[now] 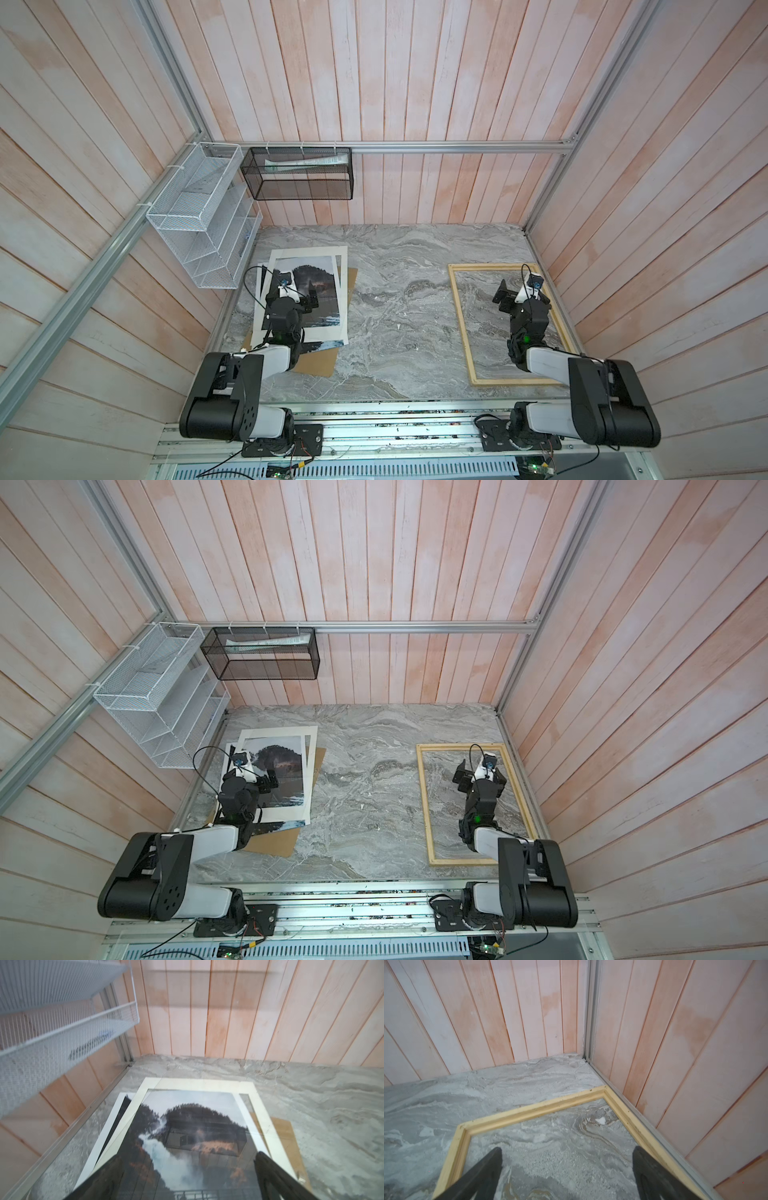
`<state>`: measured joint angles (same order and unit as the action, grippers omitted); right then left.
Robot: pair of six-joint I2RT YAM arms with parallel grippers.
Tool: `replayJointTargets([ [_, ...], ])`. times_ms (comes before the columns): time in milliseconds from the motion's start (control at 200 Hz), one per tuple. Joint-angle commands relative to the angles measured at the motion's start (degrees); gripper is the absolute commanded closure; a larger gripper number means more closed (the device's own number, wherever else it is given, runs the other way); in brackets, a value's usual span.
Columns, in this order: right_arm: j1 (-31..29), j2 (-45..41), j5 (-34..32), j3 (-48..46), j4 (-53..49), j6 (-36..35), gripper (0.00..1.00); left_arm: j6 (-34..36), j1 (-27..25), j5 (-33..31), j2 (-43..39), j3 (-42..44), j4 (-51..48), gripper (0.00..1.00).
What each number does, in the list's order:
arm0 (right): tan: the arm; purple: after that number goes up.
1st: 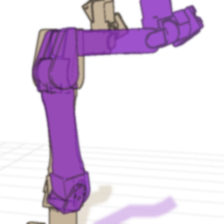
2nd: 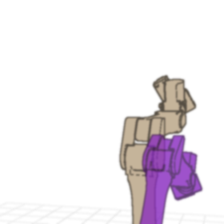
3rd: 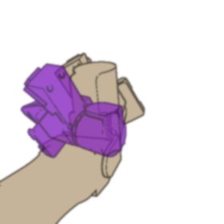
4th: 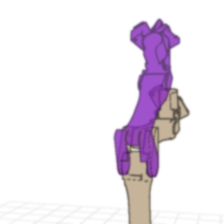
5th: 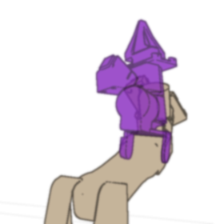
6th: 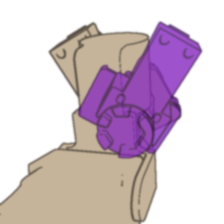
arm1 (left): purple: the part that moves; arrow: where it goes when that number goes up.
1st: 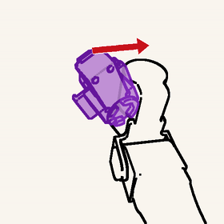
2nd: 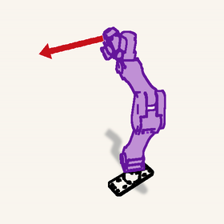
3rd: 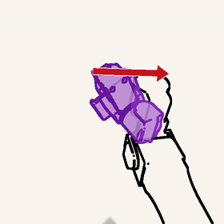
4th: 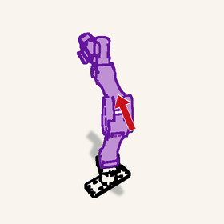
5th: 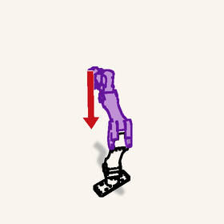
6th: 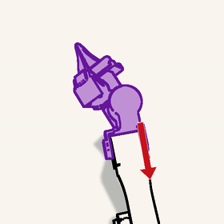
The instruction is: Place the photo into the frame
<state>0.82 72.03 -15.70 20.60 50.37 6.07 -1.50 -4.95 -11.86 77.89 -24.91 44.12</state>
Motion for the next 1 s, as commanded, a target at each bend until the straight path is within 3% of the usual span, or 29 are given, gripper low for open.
replayJointTargets([
  [0, -0.28, -6.49, -2.88, 7.52, -18.65, 5.70, 0.02, -1.61, -1.71, 0.11, -7.27, -6.47, -15.26, 0.00],
  [105, -1.43, -10.25, -3.41, 13.96, -32.55, 8.60, 0.02, -8.17, -3.05, -0.62, -12.66, -13.31, -25.83, 0.00],
  [220, -4.76, -12.81, -3.98, 16.22, -39.30, 9.94, 0.02, -13.11, -3.69, 1.70, -15.66, -19.58, -36.46, 0.00],
  [350, -8.69, -12.79, -0.61, 18.79, -44.71, 11.20, 0.02, -15.34, -5.24, 3.90, -18.91, -20.41, -39.52, 0.00],
  [575, -12.44, -5.47, 8.28, 24.62, -51.81, 14.27, 0.05, -20.48, -5.33, 8.61, -19.72, -23.08, -46.51, 0.00],
  [775, -13.88, 5.70, 17.36, 28.82, -59.34, 17.47, 0.23, -23.46, -5.51, 15.65, -17.77, -18.25, -44.12, 0.00],
  [990, -15.48, 16.29, 19.89, 34.22, -68.95, 16.65, 0.38, -26.30, -6.91, 13.16, -14.34, -16.30, -44.30, 0.00],
])
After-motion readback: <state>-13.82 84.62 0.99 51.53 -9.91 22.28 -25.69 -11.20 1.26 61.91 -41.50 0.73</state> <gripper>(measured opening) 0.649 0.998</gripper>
